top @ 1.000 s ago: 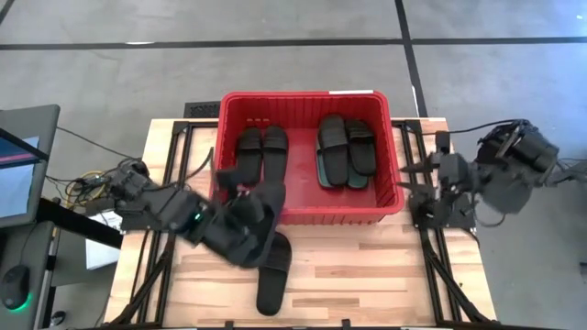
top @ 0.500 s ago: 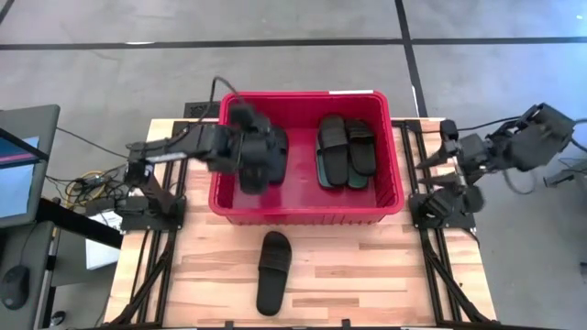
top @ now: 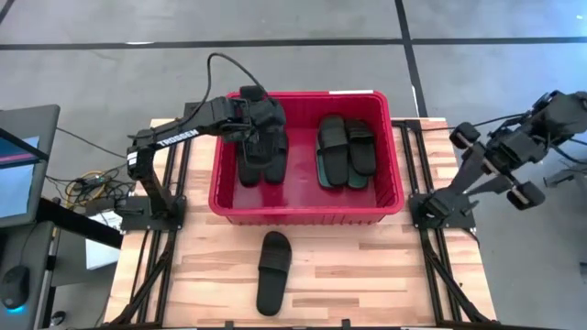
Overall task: Pick and place slides into bin
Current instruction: Put the left black slipper into the red organizer bin
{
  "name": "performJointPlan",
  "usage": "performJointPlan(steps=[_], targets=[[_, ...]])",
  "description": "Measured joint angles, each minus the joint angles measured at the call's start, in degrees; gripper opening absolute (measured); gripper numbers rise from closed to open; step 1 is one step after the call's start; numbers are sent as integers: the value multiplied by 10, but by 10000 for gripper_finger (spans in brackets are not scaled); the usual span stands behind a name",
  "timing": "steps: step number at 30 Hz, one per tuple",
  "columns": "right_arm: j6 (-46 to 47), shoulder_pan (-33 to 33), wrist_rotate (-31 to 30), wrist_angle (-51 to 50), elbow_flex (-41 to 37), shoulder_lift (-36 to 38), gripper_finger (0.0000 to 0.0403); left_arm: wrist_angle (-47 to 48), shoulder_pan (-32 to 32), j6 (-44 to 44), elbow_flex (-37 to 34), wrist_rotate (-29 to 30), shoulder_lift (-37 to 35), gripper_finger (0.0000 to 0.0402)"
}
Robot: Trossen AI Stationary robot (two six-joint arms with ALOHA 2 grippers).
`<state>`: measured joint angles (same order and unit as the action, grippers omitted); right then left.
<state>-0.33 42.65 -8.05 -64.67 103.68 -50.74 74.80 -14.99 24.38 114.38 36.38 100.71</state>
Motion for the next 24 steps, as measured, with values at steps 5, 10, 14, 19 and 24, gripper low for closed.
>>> performJointPlan(steps=[5,10,14,19,24], targets=[[-12,0,26,-8,-1,-2,127,-38,-19,16,-46,-29,0,0],[-19,0,47,-12,-4,-1,127,-52,-34,29,-98,-48,1,0],[-35,0,65,19,-31,3,127,-68,-48,29,-134,-56,0,0],[-23,0,65,48,-59,11,127,-137,-68,37,-186,-96,-30,0],[-16,0,65,72,-68,13,127,-176,-87,51,-250,-128,-76,0]])
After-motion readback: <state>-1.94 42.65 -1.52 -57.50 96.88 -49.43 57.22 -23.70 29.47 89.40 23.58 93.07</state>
